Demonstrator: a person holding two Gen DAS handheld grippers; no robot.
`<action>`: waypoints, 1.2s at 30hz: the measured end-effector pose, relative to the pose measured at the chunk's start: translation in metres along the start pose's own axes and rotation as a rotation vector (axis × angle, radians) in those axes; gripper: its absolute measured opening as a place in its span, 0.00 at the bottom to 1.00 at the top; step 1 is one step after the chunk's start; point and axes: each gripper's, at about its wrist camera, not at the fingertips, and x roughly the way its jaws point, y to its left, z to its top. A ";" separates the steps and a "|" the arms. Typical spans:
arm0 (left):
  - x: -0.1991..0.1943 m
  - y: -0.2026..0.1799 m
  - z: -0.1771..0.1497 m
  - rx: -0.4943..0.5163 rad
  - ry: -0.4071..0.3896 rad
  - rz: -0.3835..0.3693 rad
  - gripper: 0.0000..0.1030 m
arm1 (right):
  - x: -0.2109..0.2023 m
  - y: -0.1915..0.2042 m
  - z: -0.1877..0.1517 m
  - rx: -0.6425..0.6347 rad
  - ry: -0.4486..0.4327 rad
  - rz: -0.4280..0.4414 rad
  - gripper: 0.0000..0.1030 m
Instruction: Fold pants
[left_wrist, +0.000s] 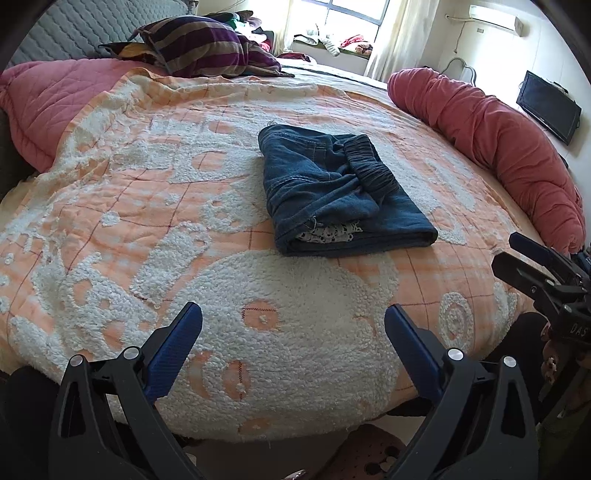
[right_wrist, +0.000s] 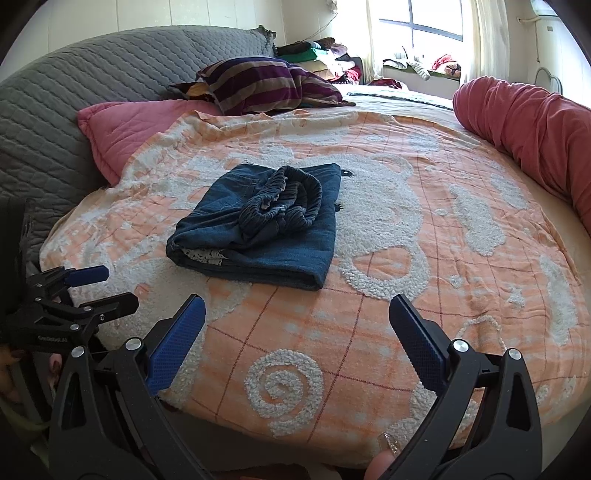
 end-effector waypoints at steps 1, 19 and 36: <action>0.000 0.000 0.000 0.000 0.000 0.001 0.96 | 0.000 0.000 0.000 0.000 0.000 -0.001 0.91; -0.006 -0.001 0.003 0.007 -0.010 0.015 0.96 | -0.002 0.000 0.000 0.001 -0.007 -0.004 0.91; -0.008 -0.006 0.004 0.007 -0.012 0.006 0.96 | -0.002 -0.002 -0.001 0.006 -0.005 -0.007 0.91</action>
